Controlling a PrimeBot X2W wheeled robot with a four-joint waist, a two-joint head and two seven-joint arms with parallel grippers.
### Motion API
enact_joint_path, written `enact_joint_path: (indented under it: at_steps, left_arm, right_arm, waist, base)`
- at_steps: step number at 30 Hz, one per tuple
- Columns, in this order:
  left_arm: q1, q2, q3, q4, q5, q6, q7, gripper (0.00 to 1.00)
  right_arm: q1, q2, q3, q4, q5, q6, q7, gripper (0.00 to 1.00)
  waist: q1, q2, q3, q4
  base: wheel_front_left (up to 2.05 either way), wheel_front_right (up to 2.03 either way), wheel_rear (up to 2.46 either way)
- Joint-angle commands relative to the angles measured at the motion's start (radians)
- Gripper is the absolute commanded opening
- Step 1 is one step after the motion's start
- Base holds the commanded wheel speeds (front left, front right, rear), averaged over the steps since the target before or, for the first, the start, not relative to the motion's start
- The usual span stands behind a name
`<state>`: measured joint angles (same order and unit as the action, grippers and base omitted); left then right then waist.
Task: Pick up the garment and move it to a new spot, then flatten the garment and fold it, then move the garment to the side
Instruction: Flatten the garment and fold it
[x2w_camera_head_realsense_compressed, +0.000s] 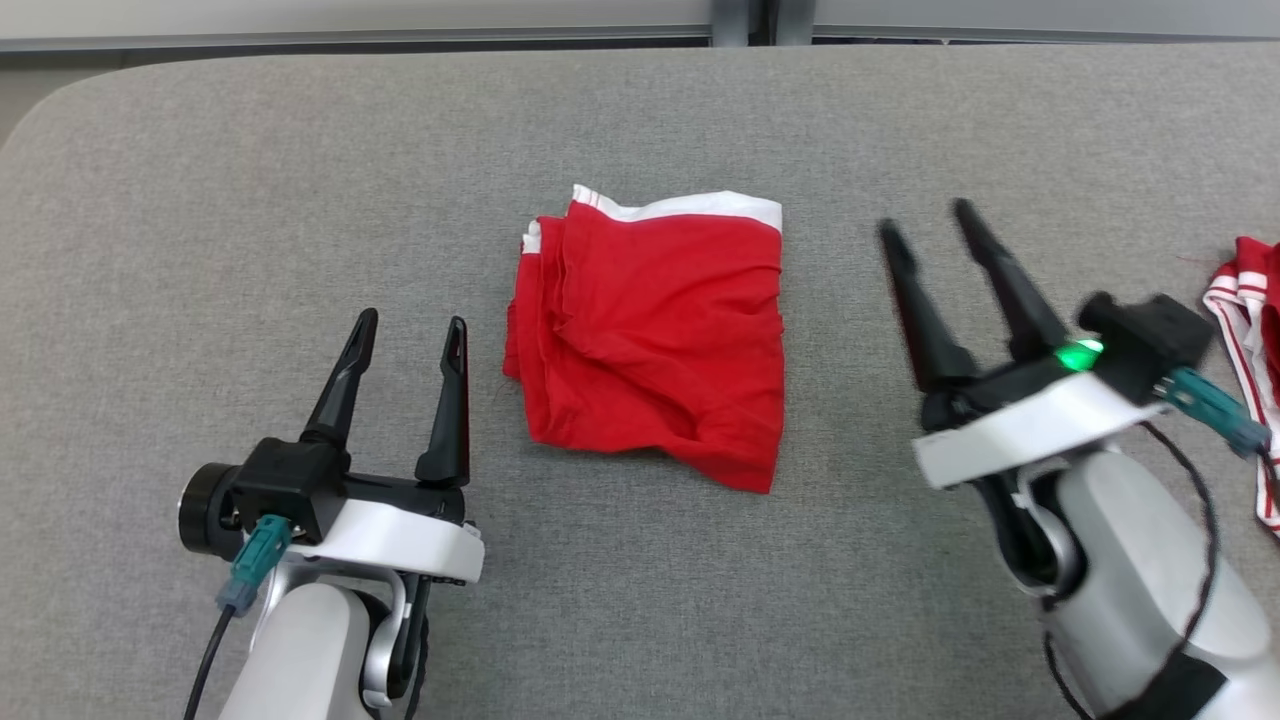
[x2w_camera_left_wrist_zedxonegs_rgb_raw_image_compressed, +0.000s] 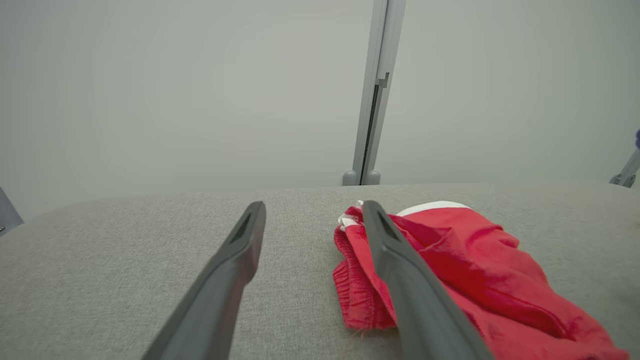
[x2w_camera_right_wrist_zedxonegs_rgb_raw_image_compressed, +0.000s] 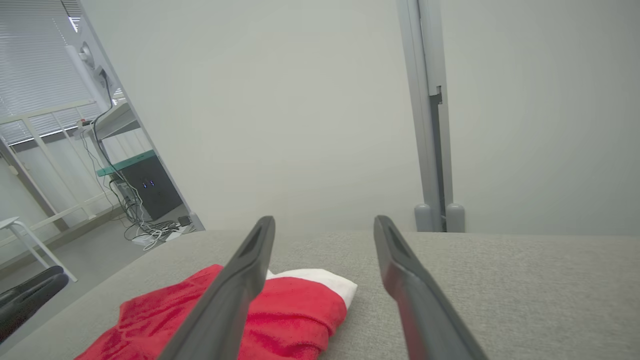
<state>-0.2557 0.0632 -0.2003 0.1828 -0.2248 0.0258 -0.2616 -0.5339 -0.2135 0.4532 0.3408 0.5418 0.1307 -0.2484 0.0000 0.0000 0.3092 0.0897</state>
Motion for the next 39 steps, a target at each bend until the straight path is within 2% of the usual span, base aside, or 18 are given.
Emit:
enact_joint_path:
  at_steps: [1,7,11,20,39]
  left_arm:
    - [0.001,0.012,0.010,0.001,0.009,-0.004,-0.004,1.00]
    - [0.017,0.031,0.021,0.002,0.024,0.001,-0.004,1.00]
    - [0.023,0.041,0.026,0.003,0.027,0.004,-0.004,1.00]
    - [0.063,0.069,0.025,0.003,0.043,0.018,-0.004,1.00]
    - [0.306,0.098,0.013,-0.054,0.016,0.050,0.058,1.00]
  right_arm:
    - [0.050,-0.012,-0.067,-0.021,-0.034,0.000,-0.010,1.00]
    - [0.187,-0.011,-0.240,-0.094,-0.118,0.000,-0.001,1.00]
    - [0.232,-0.001,-0.278,-0.132,-0.149,0.000,0.019,1.00]
    - [0.346,0.017,-0.326,-0.212,-0.200,0.000,0.076,1.00]
    - [0.615,0.059,-0.386,-0.304,-0.251,0.000,0.175,1.00]
  waist:
    - [0.0000,0.0000,-0.004,-0.012]
    - [0.0000,0.0000,-0.015,-0.038]
    - [0.0000,0.0000,-0.021,-0.050]
    - [0.0000,0.0000,-0.089,-0.064]
    - [0.0000,0.0000,-0.309,-0.070]
  base:
    - [0.00,0.00,0.00]
    - [0.00,0.00,0.00]
    - [0.00,0.00,0.00]
    - [0.00,0.00,0.00]
    - [0.00,0.00,0.00]
